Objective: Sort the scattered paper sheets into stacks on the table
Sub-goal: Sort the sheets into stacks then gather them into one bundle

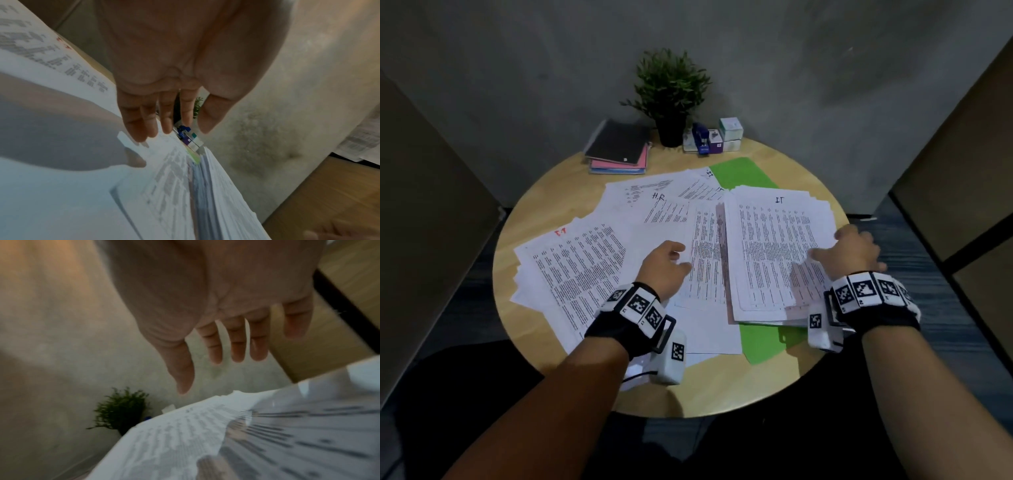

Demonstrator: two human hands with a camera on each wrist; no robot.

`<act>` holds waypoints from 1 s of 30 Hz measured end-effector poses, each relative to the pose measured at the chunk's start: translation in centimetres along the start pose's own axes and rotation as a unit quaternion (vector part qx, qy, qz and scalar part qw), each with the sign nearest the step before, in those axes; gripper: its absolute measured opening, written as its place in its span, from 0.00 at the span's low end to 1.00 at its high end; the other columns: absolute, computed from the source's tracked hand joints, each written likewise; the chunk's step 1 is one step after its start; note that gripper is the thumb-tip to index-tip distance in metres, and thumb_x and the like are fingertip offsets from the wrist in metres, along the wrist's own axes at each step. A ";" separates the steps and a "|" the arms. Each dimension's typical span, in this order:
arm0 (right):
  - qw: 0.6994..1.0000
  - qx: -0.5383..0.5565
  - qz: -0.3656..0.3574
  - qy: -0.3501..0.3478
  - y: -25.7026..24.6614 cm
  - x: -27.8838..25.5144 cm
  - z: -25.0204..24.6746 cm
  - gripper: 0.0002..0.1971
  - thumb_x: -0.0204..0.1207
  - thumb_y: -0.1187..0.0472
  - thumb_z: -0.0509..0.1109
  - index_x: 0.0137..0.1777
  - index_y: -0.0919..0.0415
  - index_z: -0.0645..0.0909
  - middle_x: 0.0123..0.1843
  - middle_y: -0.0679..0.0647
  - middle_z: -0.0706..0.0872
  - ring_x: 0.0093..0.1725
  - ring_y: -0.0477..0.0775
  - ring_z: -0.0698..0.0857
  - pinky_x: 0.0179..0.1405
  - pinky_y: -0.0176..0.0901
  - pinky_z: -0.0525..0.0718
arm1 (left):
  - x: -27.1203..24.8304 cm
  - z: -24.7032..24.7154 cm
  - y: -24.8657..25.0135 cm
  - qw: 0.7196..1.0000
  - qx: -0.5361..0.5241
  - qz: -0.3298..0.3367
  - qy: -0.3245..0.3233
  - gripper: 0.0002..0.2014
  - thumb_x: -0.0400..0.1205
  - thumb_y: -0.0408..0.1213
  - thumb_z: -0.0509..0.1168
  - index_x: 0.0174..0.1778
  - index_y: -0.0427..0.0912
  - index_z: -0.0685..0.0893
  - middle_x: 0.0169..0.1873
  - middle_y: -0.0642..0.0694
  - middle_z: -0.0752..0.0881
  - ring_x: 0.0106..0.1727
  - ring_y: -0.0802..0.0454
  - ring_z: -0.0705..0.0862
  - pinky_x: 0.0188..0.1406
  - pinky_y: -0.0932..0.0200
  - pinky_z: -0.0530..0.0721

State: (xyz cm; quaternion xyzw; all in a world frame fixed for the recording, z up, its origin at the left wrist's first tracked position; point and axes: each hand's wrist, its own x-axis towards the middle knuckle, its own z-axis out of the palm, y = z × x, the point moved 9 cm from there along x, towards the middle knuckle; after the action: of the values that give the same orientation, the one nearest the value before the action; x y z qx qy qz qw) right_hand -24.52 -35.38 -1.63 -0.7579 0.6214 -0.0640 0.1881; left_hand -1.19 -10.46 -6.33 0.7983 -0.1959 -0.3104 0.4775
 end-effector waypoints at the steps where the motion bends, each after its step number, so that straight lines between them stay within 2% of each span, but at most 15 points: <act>1: 0.999 0.006 -0.033 -0.012 -1.6 -0.7 0.3 0.29 0.69 0.48 0.78 0.66 0.58 0.75 0.70 0.61 0.73 0.70 0.67 0.72 0.69 0.63 0.66 | 0.3 -0.9 -0.4 1.000 0.005 -0.010 0.010 0.19 0.81 0.32 0.68 0.68 0.42 0.78 0.64 0.41 0.79 0.66 0.44 0.79 0.70 0.45 0.78; 5: 0.978 0.056 -0.160 -0.123 -7.6 -4.7 3.3 0.22 0.73 0.48 0.75 0.63 0.56 0.79 0.67 0.58 0.78 0.58 0.59 0.80 0.59 0.52 0.79 | 0.8 -2.2 -1.3 0.997 0.068 -0.044 0.016 0.22 0.80 0.33 0.68 0.71 0.40 0.76 0.68 0.38 0.79 0.66 0.42 0.80 0.69 0.45 0.78; 7: 0.965 0.036 -0.197 -0.172 -9.7 -6.6 5.4 0.21 0.75 0.50 0.74 0.64 0.58 0.78 0.67 0.57 0.78 0.53 0.55 0.78 0.49 0.44 0.76 | 1.0 -1.3 -1.4 0.995 0.085 -0.053 -0.002 0.24 0.80 0.33 0.68 0.73 0.40 0.73 0.70 0.38 0.77 0.68 0.42 0.79 0.69 0.50 0.77; 12: 0.961 -0.003 -0.182 -0.206 -10.4 -8.1 8.7 0.20 0.75 0.52 0.73 0.63 0.59 0.78 0.63 0.59 0.81 0.55 0.58 0.83 0.44 0.42 0.80 | 1.6 1.7 -1.0 0.991 0.113 -0.071 -0.024 0.35 0.79 0.35 0.69 0.81 0.39 0.60 0.70 0.36 0.76 0.64 0.41 0.80 0.57 0.56 0.79; 14: 0.963 0.008 -0.168 -0.212 -9.8 -8.2 9.3 0.19 0.75 0.53 0.73 0.62 0.60 0.78 0.61 0.59 0.81 0.53 0.58 0.85 0.42 0.44 0.82 | 1.9 2.3 -1.1 0.989 0.120 -0.081 -0.008 0.33 0.79 0.35 0.68 0.79 0.37 0.62 0.66 0.37 0.78 0.61 0.41 0.81 0.50 0.56 0.79; 15: 0.963 0.019 -0.165 -0.212 -9.6 -8.3 9.4 0.18 0.76 0.53 0.73 0.62 0.60 0.78 0.61 0.59 0.81 0.52 0.58 0.85 0.42 0.44 0.83 | 2.1 2.5 -1.0 0.989 0.122 -0.080 0.001 0.26 0.79 0.34 0.69 0.72 0.37 0.70 0.62 0.39 0.79 0.58 0.41 0.82 0.48 0.58 0.78; 16: 0.964 0.033 -0.164 -0.208 -9.4 -8.3 9.4 0.18 0.76 0.53 0.73 0.62 0.61 0.79 0.60 0.58 0.82 0.52 0.58 0.86 0.43 0.45 0.84 | 2.0 2.6 -0.7 0.988 0.137 -0.077 0.006 0.12 0.79 0.33 0.68 0.58 0.41 0.77 0.54 0.43 0.80 0.52 0.44 0.81 0.44 0.60 0.75; 17: 0.965 0.044 -0.163 -0.202 -9.2 -8.2 9.3 0.18 0.76 0.53 0.72 0.62 0.61 0.79 0.60 0.58 0.82 0.52 0.58 0.86 0.45 0.47 0.85 | 2.3 2.6 -0.7 0.988 0.141 -0.065 0.015 0.08 0.79 0.32 0.68 0.40 0.45 0.75 0.43 0.47 0.78 0.43 0.47 0.79 0.39 0.62 0.72; 19: 0.967 0.049 -0.165 -0.190 -8.9 -8.1 9.0 0.18 0.77 0.52 0.72 0.62 0.61 0.79 0.60 0.58 0.82 0.53 0.56 0.84 0.46 0.46 0.83 | 2.6 2.4 -0.2 0.985 0.161 -0.051 0.022 0.16 0.78 0.28 0.67 0.29 0.46 0.68 0.32 0.50 0.73 0.39 0.48 0.76 0.37 0.63 0.68; 20: 0.968 0.047 -0.166 -0.183 -8.7 -8.0 8.9 0.17 0.77 0.52 0.71 0.61 0.61 0.79 0.60 0.57 0.82 0.52 0.55 0.83 0.44 0.44 0.81 | 2.4 1.9 0.2 0.986 0.158 -0.045 0.023 0.09 0.78 0.27 0.66 0.35 0.44 0.77 0.36 0.47 0.79 0.43 0.45 0.80 0.40 0.63 0.71; 21: 0.969 0.045 -0.164 -0.180 -8.6 -8.0 8.8 0.16 0.78 0.51 0.70 0.60 0.61 0.79 0.59 0.57 0.82 0.51 0.54 0.82 0.42 0.42 0.78 | 2.4 1.4 0.4 0.987 0.157 -0.029 0.026 0.06 0.78 0.27 0.66 0.49 0.39 0.84 0.47 0.41 0.85 0.52 0.42 0.83 0.46 0.62 0.74; 23: 0.970 0.039 -0.163 -0.177 -8.4 -8.0 8.7 0.15 0.78 0.50 0.69 0.57 0.62 0.79 0.55 0.56 0.82 0.48 0.53 0.80 0.39 0.41 0.74 | 1.6 -0.4 1.0 0.989 0.144 -0.019 0.042 0.22 0.80 0.26 0.65 0.72 0.35 0.78 0.66 0.38 0.82 0.66 0.41 0.81 0.57 0.61 0.75; 25: 0.970 0.038 -0.158 -0.180 -8.3 -8.0 8.5 0.16 0.79 0.49 0.69 0.55 0.62 0.79 0.54 0.56 0.82 0.46 0.54 0.80 0.38 0.42 0.75 | 0.7 -3.2 1.4 0.990 0.126 -0.002 0.061 0.21 0.81 0.24 0.64 0.71 0.36 0.78 0.60 0.40 0.84 0.60 0.42 0.83 0.52 0.62 0.75; 28: 0.972 0.049 -0.144 -0.182 -8.6 -8.1 8.1 0.18 0.79 0.47 0.68 0.59 0.62 0.78 0.59 0.58 0.82 0.52 0.58 0.82 0.46 0.45 0.79 | -0.7 -7.7 1.7 0.992 0.088 0.046 0.083 0.09 0.80 0.24 0.66 0.54 0.37 0.84 0.44 0.44 0.86 0.44 0.44 0.84 0.35 0.63 0.76; 30: 0.971 0.078 -0.153 -0.167 -9.7 -8.6 7.4 0.23 0.79 0.46 0.68 0.66 0.62 0.76 0.65 0.58 0.81 0.61 0.59 0.80 0.54 0.46 0.77 | -1.9 -10.8 1.8 0.992 0.051 0.073 0.095 0.10 0.81 0.25 0.66 0.56 0.39 0.83 0.46 0.45 0.86 0.46 0.47 0.84 0.42 0.61 0.78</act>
State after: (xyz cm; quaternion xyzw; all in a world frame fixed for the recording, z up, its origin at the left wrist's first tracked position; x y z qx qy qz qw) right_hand -15.07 -24.00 -3.70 -0.8273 0.4507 -0.0130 0.3352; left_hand 4.75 -3.25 -0.38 0.8308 -0.2230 -0.1875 0.4742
